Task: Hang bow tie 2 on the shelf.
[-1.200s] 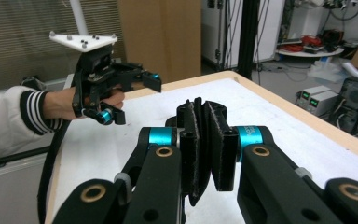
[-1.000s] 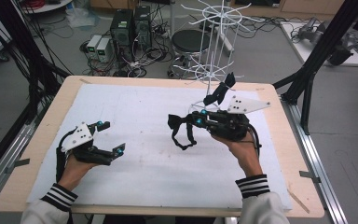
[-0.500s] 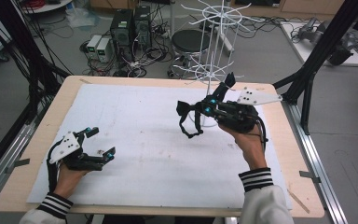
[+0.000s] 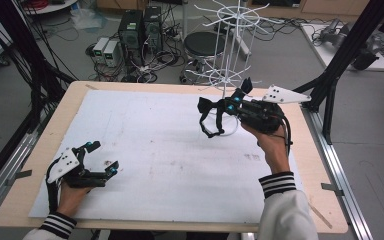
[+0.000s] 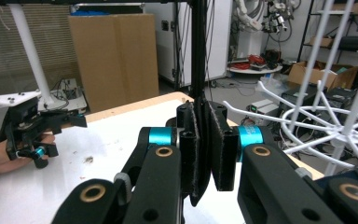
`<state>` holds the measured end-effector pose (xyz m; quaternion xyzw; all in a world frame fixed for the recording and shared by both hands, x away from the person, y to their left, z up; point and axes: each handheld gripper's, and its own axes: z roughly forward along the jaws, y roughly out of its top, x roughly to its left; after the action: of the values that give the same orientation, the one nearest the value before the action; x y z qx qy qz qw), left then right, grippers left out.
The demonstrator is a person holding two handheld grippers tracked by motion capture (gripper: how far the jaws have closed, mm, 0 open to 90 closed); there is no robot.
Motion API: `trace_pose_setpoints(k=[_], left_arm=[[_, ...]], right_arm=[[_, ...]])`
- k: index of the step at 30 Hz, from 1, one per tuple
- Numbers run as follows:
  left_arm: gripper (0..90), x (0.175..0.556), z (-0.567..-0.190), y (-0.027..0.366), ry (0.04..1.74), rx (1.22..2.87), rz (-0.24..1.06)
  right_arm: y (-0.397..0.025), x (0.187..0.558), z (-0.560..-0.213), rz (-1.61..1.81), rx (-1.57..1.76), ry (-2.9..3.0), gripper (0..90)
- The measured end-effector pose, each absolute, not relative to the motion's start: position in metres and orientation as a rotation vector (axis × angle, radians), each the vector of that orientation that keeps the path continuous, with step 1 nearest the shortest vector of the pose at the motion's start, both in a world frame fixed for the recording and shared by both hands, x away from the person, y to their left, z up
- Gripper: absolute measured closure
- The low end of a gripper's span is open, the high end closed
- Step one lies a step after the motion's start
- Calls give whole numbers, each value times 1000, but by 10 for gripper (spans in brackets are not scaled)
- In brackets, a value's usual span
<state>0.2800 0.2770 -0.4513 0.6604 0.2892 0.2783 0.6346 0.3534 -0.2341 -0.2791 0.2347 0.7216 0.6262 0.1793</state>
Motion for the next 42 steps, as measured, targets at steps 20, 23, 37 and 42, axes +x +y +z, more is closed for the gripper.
trace_pose_setpoints(k=[20,23,37,42], left_arm=[[17,276,-455,282,653,1444,652],[17,276,-455,282,654,1443,653],[17,274,-456,282,665,1418,691],[17,274,-456,282,667,1415,690]], right_arm=[[-252,372,-273,1785,717,1971,838],[-256,375,-274,1782,737,1960,838],[-263,388,-280,1761,796,1922,837],[-262,391,-275,1725,786,1928,834]])
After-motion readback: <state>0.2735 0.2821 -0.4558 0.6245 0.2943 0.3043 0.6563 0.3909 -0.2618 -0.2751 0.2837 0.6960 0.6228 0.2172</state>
